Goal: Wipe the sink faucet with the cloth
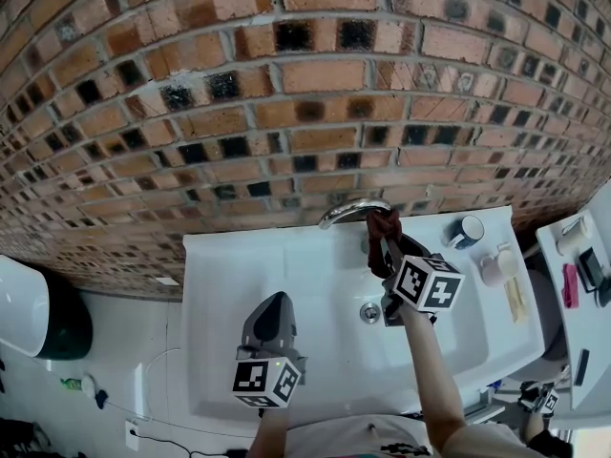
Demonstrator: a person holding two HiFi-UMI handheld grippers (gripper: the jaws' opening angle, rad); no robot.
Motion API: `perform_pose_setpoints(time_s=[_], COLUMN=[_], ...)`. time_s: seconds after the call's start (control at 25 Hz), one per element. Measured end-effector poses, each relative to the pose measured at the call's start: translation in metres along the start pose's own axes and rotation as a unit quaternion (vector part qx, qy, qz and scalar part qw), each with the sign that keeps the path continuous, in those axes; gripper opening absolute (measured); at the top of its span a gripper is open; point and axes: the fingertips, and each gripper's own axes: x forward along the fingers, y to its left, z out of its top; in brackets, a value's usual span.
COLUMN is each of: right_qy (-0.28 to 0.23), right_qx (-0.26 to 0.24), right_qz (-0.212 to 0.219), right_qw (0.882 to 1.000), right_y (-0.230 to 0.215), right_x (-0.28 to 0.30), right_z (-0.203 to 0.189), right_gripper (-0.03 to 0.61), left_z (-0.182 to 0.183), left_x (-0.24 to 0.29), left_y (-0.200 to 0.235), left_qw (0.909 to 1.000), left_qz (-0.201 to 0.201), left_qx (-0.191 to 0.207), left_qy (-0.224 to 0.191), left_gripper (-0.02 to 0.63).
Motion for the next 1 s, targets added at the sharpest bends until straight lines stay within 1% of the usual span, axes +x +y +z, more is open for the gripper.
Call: perform_pose_setpoints(time_s=[0.16, 0.28, 0.36, 0.52, 0.6, 0.8, 0.92, 1.0], right_qy=[-0.029, -0.036, -0.037, -0.025, -0.018, 0.014, 0.043, 0.05], right_qx=[-0.025, -0.07, -0.099, -0.139, -0.151, -0.208, -0.225, -0.23], right_qz=[0.021, 0.036, 0.054, 0.076, 0.086, 0.102, 0.125, 0.141], right_qw=[0.999, 0.996, 0.993, 0.987, 0.985, 0.973, 0.965, 0.962], right_y=[0.026, 0.052, 0.072, 0.106, 0.116, 0.131, 0.138, 0.146], right_x=[-0.007, -0.008, -0.006, 0.003, 0.006, 0.015, 0.019, 0.019], right_z=[0.023, 0.032, 0.031, 0.017, 0.008, -0.014, -0.032, -0.04], right_gripper=[0.046, 0.046, 0.046, 0.046, 0.046, 0.046, 0.046, 0.046], left_z=[0.001, 0.0, 0.0, 0.0, 0.001, 0.003, 0.003, 0.003], left_x=[0.0, 0.0, 0.0, -0.001, -0.001, -0.002, -0.002, -0.003], left_y=[-0.001, 0.0, 0.0, -0.002, -0.001, 0.002, 0.0, 0.001], left_qw=[1.0, 1.0, 1.0, 1.0, 1.0, 1.0, 1.0, 1.0], left_qz=[0.0, -0.001, -0.001, -0.003, -0.003, 0.001, 0.001, 0.001], left_qx=[-0.001, -0.003, -0.003, -0.004, -0.004, -0.006, -0.006, -0.007], left_qy=[0.001, 0.0, -0.001, -0.001, -0.001, -0.001, -0.001, -0.002], left_gripper=[0.005, 0.005, 0.005, 0.005, 0.005, 0.005, 0.005, 0.005])
